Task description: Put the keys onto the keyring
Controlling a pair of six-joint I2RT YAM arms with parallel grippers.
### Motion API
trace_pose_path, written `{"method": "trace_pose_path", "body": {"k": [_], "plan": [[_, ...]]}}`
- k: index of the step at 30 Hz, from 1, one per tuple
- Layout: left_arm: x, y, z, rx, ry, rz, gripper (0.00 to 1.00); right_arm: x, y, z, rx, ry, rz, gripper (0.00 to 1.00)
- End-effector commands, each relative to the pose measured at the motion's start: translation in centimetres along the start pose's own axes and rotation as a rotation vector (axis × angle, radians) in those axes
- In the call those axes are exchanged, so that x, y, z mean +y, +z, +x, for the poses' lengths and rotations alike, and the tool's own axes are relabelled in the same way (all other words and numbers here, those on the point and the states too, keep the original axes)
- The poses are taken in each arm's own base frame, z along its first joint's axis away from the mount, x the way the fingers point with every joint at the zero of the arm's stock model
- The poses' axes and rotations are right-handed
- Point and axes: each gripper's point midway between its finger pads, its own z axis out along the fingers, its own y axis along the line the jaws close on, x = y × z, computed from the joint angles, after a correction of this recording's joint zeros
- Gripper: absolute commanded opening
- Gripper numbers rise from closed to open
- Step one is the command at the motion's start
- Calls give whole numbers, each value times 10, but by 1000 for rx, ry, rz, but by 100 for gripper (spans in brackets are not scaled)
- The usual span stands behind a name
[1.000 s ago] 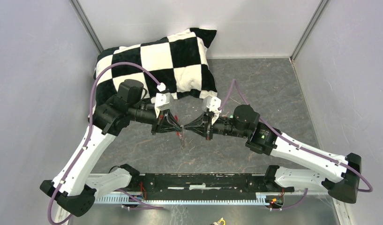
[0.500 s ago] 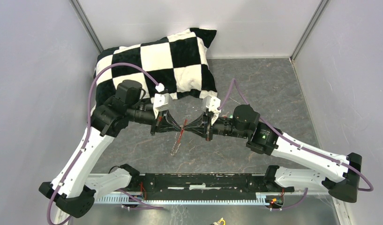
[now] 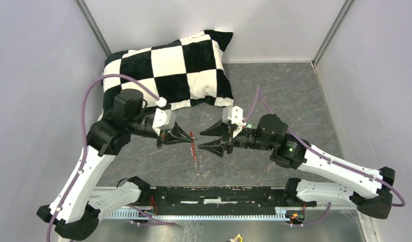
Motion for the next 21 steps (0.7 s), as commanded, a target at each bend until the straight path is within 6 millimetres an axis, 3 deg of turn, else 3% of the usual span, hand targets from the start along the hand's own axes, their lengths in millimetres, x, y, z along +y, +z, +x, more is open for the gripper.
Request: {"method": "trace_pose_path", "body": {"k": [1,7,13,21], "plan": [[-20,-16,-44,-116,376,22,2,10,-23,-53,-132,-83,-5,53],[-28,-21,-56,-146,474,33,2,13,-35,-67,-173,-101,2,55],[-28,-27,-53,-135,706,-21,2,19,-27,-74,-187,-121,-53,54],[-25,-30,-50,-115,883,-56,2,26,-20,-83,-219,-182,-108,48]]}}
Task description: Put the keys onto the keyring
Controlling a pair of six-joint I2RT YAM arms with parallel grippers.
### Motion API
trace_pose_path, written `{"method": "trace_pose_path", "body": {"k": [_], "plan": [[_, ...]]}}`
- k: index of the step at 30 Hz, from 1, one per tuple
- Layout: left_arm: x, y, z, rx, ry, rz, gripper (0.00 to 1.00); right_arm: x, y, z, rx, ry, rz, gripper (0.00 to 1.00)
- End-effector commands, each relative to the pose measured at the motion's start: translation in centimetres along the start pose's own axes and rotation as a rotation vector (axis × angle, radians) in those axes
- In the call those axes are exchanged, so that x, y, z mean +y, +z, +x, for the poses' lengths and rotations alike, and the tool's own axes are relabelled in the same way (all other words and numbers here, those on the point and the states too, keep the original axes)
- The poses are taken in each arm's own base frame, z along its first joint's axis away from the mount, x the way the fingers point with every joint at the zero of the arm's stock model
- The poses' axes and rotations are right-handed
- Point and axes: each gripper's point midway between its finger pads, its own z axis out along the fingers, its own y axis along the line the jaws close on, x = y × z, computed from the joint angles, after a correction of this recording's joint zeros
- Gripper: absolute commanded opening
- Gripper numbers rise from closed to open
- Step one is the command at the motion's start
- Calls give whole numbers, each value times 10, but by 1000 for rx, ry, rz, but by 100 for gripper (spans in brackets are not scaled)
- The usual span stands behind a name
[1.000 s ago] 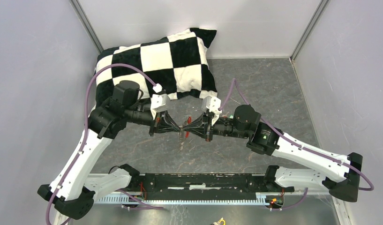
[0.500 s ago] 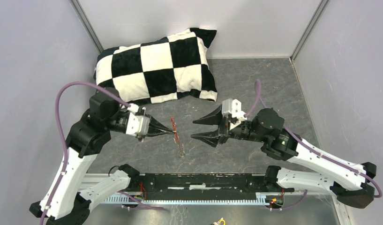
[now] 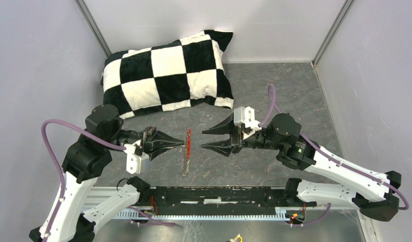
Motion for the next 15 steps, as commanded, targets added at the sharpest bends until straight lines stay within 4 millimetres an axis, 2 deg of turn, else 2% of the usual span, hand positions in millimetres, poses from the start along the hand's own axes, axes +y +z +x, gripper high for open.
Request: {"method": "trace_pose_path", "body": {"k": [1,5,9,13,15], "plan": [[8,0,-1,-3,200,-14,2,7,3,-39,-109,-101,-54,48],[5,1,0,-11,206,-4,2,16,8,-44,-131,-138,-127,46],[4,4,-3,-34,137,11,2,23,13,-46,-154,-173,-180,42],[35,7,-19,-111,-41,-123,2,26,19,-43,-163,-198,-202,38],[43,7,-26,-147,-79,-153,2,25,21,-44,-171,-210,-191,36]]}}
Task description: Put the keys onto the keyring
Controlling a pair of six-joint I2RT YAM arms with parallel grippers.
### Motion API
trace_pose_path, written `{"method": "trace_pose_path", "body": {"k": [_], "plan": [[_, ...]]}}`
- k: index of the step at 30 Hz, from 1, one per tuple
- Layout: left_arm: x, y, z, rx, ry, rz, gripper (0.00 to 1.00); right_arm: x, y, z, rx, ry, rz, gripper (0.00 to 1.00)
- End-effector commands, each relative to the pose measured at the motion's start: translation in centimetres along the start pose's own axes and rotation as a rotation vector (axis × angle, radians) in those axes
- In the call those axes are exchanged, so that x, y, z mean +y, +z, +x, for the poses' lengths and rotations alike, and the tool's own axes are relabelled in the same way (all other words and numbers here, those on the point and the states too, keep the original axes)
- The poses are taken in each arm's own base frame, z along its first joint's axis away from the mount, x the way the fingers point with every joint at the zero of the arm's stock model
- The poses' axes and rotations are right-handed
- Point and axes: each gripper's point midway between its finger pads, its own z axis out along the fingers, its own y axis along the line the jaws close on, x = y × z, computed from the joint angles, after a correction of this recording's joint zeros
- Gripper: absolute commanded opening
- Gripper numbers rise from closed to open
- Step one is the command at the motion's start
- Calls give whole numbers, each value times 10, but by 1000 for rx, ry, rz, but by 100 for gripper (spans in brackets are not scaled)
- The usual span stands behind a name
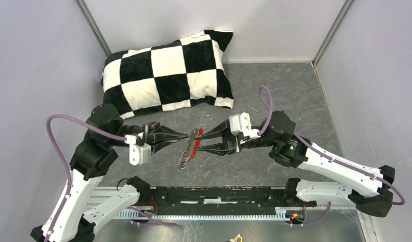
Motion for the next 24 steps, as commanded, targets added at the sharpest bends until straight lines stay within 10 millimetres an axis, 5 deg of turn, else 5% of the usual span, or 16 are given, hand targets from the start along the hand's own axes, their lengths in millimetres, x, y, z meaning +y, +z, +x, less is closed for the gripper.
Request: {"method": "trace_pose_path", "body": {"k": [1,11,24], "plan": [[28,5,-31,-120,-124,-90,2,-1,6,-29,-91,-96,-5,35],[25,7,-50,-182,-274,-24,2,-25,-11,-43,-169,-111,189,28],[27,9,-46,-189,-332,-39,2,-13,1,-54,-217,-77,94,33]]}}
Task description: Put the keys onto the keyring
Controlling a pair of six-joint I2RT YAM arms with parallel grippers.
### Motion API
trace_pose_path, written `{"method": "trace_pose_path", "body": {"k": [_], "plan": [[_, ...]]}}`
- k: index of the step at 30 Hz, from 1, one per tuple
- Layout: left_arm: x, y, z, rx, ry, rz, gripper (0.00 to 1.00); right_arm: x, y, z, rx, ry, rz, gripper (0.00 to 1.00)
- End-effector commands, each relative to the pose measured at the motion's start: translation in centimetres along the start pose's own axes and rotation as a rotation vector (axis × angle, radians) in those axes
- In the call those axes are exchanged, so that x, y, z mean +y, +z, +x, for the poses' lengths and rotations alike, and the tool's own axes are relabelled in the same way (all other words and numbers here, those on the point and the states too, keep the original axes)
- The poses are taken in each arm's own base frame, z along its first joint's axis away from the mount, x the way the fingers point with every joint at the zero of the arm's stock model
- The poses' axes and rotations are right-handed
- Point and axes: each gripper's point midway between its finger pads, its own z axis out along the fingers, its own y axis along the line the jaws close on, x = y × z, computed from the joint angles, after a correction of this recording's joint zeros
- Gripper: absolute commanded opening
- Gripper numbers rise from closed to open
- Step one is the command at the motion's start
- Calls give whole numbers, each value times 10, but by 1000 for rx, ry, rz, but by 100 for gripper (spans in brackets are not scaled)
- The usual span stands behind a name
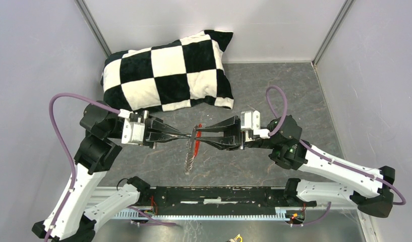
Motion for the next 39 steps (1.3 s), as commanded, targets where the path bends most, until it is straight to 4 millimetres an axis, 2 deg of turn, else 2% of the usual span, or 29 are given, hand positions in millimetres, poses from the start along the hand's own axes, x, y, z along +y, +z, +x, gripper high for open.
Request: {"method": "trace_pose_path", "body": {"k": [1,8,15,20,28,36,39], "plan": [[4,1,-14,-39,-9,-23,2,7,6,-27,-89,1,-48,33],[8,2,-15,-50,-25,-43,2,4,6,-26,-90,4,-32,36],[7,2,-9,-44,-50,-53,2,1,6,-37,-117,-3,-19,38],[7,1,-6,-42,-65,-61,2,-3,-3,-49,-134,-26,18,41],[10,2,-5,-46,-83,-75,2,2,2,-43,-114,-6,-16,46],[11,2,-3,-44,-94,-79,2,1,11,-39,-111,6,-32,36],[10,2,-1,-42,-97,-80,2,0,11,-40,-117,4,-25,30]]}}
